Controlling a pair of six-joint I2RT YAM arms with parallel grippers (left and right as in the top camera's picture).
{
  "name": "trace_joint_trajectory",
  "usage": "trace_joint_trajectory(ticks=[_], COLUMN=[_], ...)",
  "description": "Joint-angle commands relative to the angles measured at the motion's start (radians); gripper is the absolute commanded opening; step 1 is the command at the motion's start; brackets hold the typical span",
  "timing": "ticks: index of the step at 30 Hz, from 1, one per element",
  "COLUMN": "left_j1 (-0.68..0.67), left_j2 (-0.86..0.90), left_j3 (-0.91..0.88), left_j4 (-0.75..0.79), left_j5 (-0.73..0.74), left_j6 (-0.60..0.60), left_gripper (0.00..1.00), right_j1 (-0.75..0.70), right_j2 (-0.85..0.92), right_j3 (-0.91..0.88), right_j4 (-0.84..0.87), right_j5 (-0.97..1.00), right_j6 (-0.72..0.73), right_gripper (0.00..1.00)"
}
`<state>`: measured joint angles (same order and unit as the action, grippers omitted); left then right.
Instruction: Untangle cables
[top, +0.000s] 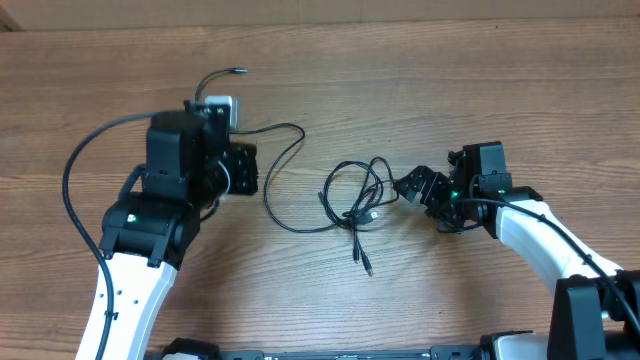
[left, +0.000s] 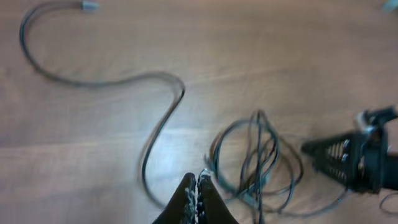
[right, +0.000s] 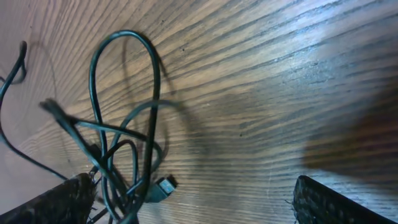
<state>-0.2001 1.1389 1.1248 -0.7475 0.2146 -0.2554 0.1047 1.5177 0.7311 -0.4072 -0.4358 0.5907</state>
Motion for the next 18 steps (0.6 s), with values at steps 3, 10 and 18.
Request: trace_joint_trajectory(ticks=[3, 10, 18], left_j1=[0.002, -0.023, -0.043], left_j2=[-0.013, -0.013, -0.013], left_j3=[0.016, 0.016, 0.016], left_j4=[-0.098, -0.11, -0.112], left_j5=[-0.003, 0.042, 0.137], left_j6=[-0.007, -0.002, -0.015], left_gripper=[0.04, 0.04, 0.04], right_j1=[-0.004, -0.004, -0.004], right_j2=[-0.016, -0.016, -0.016], right_j3=[0.004, 0.004, 0.004], right_j4=[0.016, 0.016, 0.016], right_j5=[-0.036, -0.036, -0.036], right_j6=[0.098, 0.098, 0.098], right_gripper=[1.0, 1.0, 1.0])
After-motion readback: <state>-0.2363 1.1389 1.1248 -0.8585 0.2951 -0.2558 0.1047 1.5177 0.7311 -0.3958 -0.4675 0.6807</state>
